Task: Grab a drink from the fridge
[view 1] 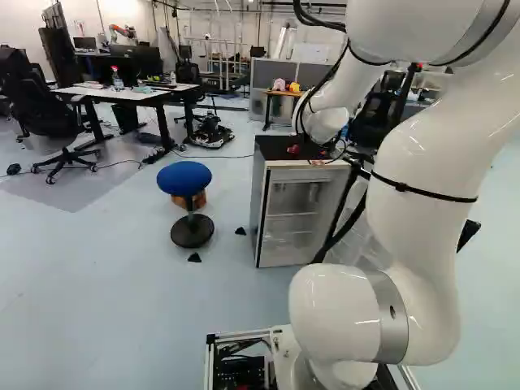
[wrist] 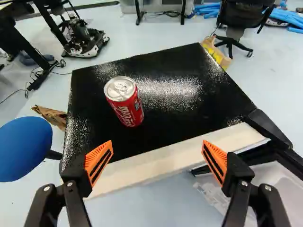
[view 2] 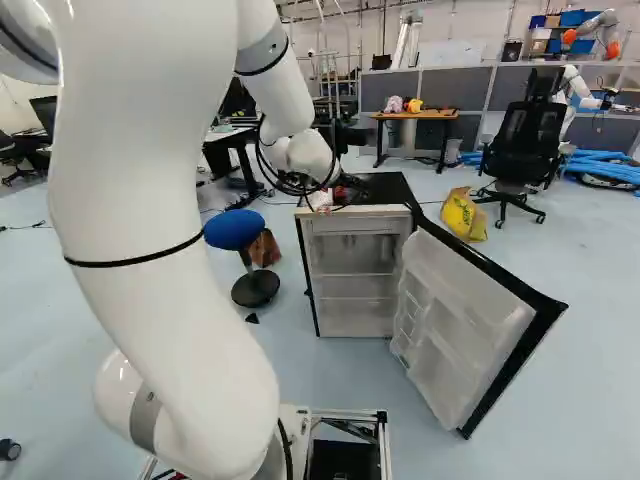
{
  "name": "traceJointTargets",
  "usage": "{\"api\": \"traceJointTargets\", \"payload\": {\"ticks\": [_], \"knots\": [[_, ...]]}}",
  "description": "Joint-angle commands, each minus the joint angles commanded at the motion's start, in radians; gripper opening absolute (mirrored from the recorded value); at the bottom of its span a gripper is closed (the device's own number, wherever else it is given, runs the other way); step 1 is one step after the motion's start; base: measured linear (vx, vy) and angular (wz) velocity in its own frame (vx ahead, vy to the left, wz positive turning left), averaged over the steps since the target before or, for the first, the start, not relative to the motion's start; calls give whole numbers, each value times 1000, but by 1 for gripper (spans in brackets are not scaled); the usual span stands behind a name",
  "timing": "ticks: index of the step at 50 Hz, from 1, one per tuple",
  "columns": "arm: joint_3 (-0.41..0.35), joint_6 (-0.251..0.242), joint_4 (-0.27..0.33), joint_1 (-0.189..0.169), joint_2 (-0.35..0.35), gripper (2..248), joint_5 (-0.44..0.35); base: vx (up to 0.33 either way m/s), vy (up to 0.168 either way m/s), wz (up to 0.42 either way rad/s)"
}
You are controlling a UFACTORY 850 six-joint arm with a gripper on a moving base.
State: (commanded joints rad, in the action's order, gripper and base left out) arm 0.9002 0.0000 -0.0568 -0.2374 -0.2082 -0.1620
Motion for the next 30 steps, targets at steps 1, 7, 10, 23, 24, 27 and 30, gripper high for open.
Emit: {"api": "traceJointTargets", "payload": {"ticks": [1,7,10,23,24,27,30], "knots": [[-3,0,2,-4,4,247,9,0,0,0],[-13,0,9,-22,23,247,40,0,0,0],[-19,0,9,-32,34,247,52,0,0,0],[-37,0,9,-77,80,247,101,0,0,0],[-38,0,9,-80,83,247,106,0,0,0],[-40,0,9,-91,92,247,120,0,0,0],[-41,0,9,-101,100,247,135,0,0,0]]}}
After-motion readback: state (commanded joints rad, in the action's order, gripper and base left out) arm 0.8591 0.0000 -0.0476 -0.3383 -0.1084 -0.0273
